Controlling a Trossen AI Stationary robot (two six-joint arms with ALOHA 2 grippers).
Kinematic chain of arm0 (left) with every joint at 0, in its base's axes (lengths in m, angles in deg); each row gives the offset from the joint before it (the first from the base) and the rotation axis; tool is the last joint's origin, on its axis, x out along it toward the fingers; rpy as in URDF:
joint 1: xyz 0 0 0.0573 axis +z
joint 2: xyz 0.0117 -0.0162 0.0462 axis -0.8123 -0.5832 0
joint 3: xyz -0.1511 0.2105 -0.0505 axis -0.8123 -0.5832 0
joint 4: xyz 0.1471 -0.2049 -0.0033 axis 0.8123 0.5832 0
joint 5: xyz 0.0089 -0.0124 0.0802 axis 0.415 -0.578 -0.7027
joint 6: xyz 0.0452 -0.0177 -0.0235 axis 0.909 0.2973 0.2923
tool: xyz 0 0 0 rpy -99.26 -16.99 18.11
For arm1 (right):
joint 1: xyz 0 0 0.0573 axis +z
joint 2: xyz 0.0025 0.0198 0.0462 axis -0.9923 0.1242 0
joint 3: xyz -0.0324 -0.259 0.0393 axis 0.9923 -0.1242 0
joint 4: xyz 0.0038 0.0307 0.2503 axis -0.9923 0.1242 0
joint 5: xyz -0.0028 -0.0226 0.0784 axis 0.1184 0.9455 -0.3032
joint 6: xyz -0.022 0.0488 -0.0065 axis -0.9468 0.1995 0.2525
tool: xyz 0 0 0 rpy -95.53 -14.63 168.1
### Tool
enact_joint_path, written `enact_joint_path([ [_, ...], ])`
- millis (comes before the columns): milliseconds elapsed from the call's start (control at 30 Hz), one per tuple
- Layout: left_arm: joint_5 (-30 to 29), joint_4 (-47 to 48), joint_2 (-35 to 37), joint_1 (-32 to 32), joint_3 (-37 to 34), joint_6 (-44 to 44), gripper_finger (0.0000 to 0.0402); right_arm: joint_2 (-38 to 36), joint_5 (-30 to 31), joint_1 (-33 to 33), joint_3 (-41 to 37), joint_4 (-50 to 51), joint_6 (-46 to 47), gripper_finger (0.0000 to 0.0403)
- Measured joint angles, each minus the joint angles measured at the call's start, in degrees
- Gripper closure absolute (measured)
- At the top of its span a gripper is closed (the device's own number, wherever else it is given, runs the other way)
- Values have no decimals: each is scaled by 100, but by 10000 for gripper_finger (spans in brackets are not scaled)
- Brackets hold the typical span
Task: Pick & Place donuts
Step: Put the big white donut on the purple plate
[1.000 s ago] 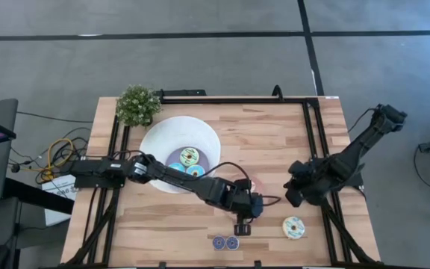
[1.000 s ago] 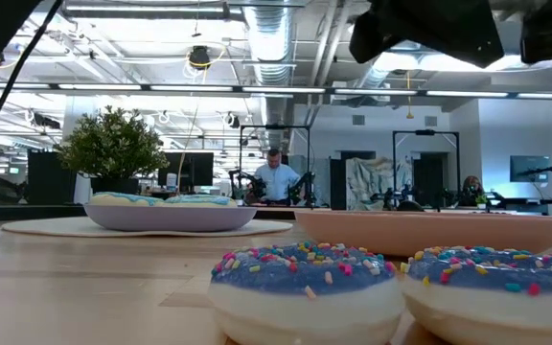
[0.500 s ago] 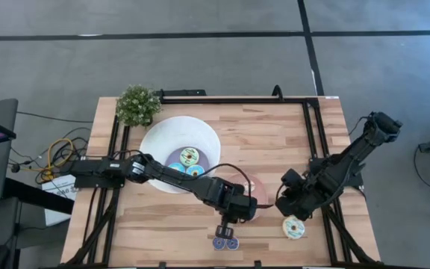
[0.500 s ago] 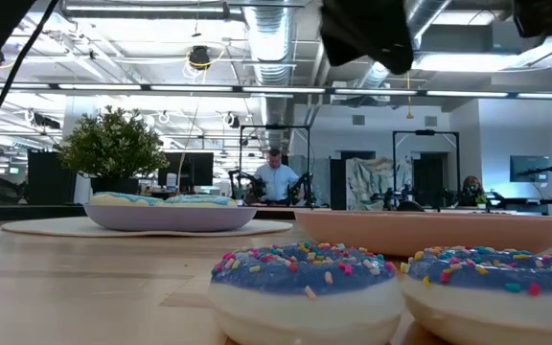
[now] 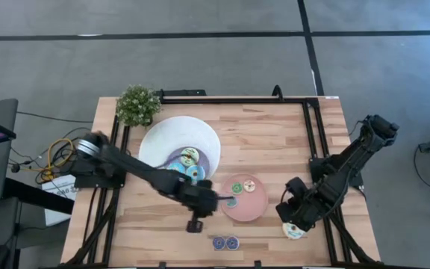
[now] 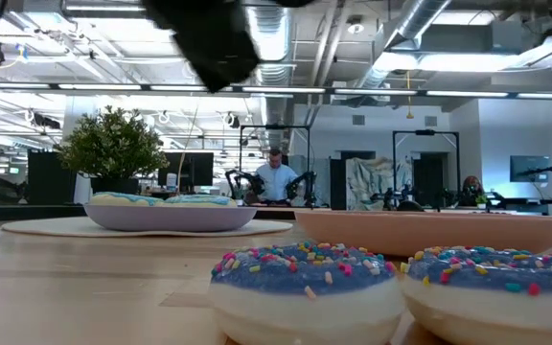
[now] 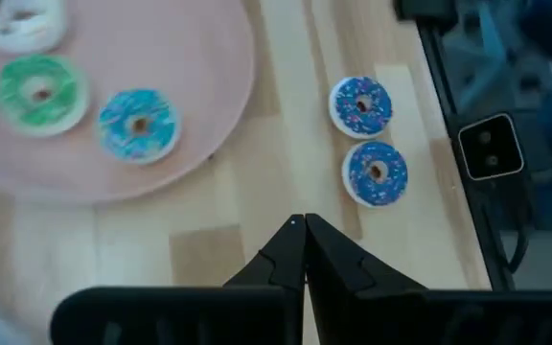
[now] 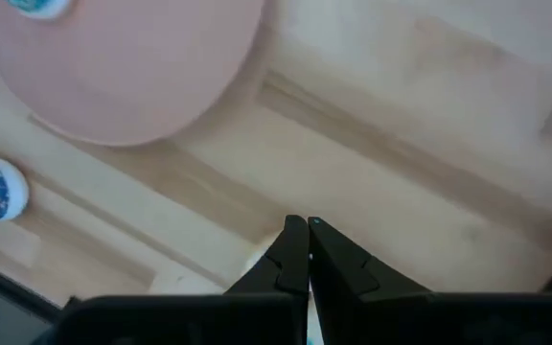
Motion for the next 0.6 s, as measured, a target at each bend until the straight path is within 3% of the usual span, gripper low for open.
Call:
enact_joint_path([
  [233, -861, -814, 1774, -303, -2107, -821, 401, 31, -688, 125, 0, -6, 394, 371],
  [400, -1530, -851, 2971, -498, -2898, -1190, 401, 31, -726, 334, 0, -54, 852, 318],
  [600, -2370, -886, 4333, -717, -3497, -1028, 401, 256, -741, 662, -13, -115, 1353, 253],
])
